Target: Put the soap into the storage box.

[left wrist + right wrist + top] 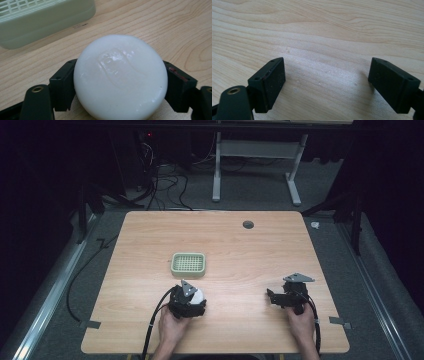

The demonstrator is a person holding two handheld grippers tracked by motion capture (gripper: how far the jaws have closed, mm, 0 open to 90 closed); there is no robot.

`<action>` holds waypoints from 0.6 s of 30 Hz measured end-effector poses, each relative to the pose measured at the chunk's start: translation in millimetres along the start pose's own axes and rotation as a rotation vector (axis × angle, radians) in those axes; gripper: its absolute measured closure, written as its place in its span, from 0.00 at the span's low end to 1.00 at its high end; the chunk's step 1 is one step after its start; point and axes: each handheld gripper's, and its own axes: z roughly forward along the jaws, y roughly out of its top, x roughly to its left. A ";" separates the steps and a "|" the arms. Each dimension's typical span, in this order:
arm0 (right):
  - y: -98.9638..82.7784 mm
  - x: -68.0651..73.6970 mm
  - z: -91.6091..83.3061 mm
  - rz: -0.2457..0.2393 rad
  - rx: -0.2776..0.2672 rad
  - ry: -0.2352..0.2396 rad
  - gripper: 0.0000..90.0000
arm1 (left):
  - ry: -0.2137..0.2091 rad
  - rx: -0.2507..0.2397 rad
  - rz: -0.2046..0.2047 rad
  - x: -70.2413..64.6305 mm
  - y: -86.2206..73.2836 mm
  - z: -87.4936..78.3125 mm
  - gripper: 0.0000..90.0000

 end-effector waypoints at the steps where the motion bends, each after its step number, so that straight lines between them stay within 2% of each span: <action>1: 0.0 0.0 0.0 0.000 0.000 0.000 0.17 | -0.001 0.000 0.000 0.1 0.0 0.0 0.27; 9: 0.0 0.0 0.0 -0.001 0.000 0.001 0.17 | -0.003 0.004 -0.003 0.3 0.6 -0.4 0.27; 12: 0.0 -0.1 0.1 -0.001 -0.001 0.001 0.17 | -0.016 0.013 0.007 1.1 0.6 -2.5 0.27; 18: 0.1 -0.1 0.1 -0.001 0.000 0.000 0.17 | -0.027 0.001 0.002 2.6 1.3 -7.8 0.27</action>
